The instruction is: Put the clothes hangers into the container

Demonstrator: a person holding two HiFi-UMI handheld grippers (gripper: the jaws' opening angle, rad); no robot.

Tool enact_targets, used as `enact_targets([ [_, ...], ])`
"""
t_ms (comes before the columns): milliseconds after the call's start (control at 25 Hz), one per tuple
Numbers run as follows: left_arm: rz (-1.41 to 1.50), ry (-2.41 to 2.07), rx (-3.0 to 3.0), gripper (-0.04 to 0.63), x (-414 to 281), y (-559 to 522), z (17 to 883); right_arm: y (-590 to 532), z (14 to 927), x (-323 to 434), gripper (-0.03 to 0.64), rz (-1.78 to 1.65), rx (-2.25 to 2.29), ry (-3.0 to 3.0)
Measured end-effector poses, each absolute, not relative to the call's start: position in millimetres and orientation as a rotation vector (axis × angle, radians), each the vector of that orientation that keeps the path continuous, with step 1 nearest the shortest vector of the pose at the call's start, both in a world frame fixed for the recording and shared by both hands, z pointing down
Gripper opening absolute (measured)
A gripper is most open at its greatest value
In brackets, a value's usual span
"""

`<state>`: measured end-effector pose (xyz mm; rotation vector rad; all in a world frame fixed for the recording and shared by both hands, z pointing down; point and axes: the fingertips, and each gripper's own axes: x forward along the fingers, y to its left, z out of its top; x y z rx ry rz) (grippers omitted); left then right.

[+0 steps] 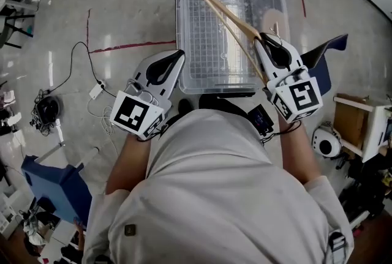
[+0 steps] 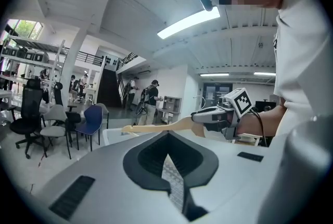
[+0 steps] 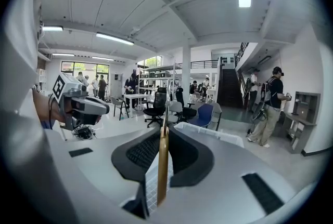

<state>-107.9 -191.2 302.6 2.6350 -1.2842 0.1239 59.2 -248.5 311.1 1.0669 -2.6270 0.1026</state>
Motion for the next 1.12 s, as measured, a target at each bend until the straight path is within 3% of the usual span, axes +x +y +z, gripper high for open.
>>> enact_targets([
  [1120, 0.239, -1.333, 2.408, 0.016, -94.0, -265.0, 398.9, -362.0, 525.3, 62.6, 0.063, 0.485, 0.845, -2.476],
])
